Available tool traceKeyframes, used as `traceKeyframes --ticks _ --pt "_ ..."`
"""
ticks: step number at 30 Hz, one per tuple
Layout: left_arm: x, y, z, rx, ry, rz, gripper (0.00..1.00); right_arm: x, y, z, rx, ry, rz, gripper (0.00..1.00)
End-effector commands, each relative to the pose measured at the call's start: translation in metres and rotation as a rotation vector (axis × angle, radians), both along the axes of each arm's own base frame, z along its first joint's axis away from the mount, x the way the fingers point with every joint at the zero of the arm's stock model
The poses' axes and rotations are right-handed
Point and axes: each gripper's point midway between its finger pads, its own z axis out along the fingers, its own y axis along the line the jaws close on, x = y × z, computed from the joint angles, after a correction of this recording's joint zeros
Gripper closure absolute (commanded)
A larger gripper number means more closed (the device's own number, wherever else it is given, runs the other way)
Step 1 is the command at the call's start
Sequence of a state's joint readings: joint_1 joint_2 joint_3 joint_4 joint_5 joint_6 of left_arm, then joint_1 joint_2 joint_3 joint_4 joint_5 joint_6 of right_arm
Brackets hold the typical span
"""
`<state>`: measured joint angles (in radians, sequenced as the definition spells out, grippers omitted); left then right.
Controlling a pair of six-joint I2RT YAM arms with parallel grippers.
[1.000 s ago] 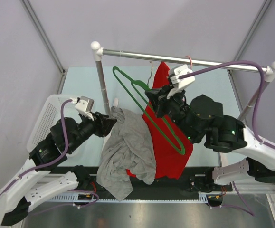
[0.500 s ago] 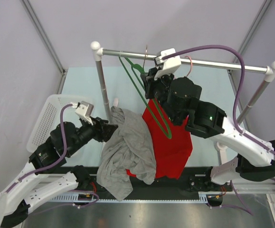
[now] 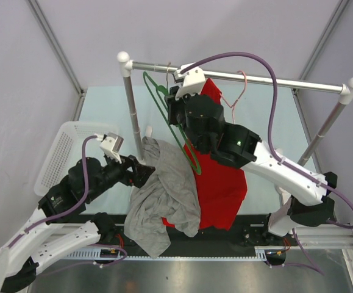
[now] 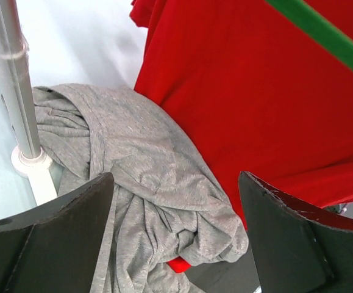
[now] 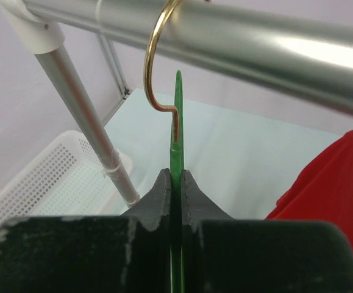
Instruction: Remove the t-shirt from the hanger
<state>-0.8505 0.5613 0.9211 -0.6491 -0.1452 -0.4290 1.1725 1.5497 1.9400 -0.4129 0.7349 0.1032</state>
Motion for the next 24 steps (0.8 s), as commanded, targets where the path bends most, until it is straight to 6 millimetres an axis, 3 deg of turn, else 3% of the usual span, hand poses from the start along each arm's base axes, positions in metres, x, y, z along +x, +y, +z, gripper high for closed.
traceKeyframes --ticks 1,7,8,9,12,20,24 --pt "-0.002 0.002 0.002 -0.038 0.022 0.02 0.12 0.009 -0.001 0.024 0.125 -0.013 -0.053 1.0" --pt "0.003 0.002 -0.008 -0.013 0.065 0.055 0.12 0.011 0.009 0.028 0.14 0.001 -0.049 0.99" --pt "0.004 0.002 -0.009 -0.012 0.074 0.06 0.12 0.01 0.009 0.028 0.14 0.004 -0.049 0.95" --pt "0.005 0.002 -0.011 -0.01 0.081 0.067 0.12 0.008 0.008 0.028 0.139 0.005 -0.052 0.84" --pt "0.005 0.0 -0.018 -0.003 0.101 0.072 0.11 0.003 0.004 0.028 0.145 0.013 -0.055 0.69" --pt "0.004 -0.001 -0.056 0.073 0.211 0.087 0.07 -0.017 -0.014 0.021 0.16 0.047 -0.047 0.45" --pt "0.007 -0.005 -0.076 0.121 0.246 0.087 0.06 -0.029 -0.027 0.018 0.17 0.055 -0.034 0.25"
